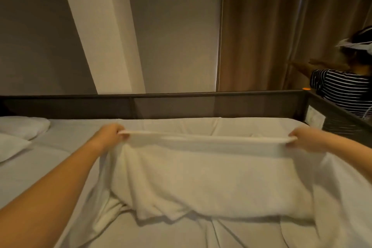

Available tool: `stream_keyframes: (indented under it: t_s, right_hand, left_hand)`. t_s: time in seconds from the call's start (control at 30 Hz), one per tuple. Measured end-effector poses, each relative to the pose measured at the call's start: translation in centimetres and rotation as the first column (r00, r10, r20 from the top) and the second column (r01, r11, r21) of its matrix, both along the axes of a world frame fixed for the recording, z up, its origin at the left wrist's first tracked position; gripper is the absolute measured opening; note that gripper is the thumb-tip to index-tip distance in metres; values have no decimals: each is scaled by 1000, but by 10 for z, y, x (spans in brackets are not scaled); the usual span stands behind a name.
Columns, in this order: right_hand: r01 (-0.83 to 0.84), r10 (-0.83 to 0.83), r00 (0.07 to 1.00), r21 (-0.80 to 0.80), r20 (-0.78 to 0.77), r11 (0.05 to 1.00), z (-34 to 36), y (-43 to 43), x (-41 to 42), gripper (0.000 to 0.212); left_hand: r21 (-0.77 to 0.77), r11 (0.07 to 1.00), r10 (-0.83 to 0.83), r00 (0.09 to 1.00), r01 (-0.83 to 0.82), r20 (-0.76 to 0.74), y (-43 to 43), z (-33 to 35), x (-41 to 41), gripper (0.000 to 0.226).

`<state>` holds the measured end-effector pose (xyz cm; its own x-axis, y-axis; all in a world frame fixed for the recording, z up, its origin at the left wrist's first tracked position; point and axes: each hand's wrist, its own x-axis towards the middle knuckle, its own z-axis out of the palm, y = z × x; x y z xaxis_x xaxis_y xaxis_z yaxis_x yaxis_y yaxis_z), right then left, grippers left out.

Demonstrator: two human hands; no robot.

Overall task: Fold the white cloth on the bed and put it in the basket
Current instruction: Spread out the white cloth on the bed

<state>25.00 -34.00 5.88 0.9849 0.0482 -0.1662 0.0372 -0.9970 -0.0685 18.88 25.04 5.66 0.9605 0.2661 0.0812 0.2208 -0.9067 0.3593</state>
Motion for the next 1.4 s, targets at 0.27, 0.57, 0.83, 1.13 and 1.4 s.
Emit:
stream_keyframes:
  t_s: [0.27, 0.57, 0.83, 1.13, 1.4]
  right_hand:
    - [-486, -431, 193, 467, 882, 739, 187, 39, 7, 20]
    - [-534, -172, 386, 372, 906, 759, 115, 17, -92, 27]
    - [-216, 222, 975, 196, -9, 957, 11, -24, -159, 27]
    - [-178, 204, 933, 111, -297, 978, -45, -20, -219, 13]
    - [-151, 285, 873, 337, -397, 929, -20, -13, -231, 40]
  left_hand:
    - [-144, 990, 133, 390, -1, 911, -14, 249, 26, 24]
    - [-32, 986, -53, 493, 161, 869, -15, 141, -85, 30]
    - [113, 984, -161, 954, 136, 254, 9, -54, -170, 39]
    - [247, 950, -182, 981, 193, -68, 10, -133, -215, 44]
    - [50, 969, -227, 948, 244, -222, -6, -106, -237, 38]
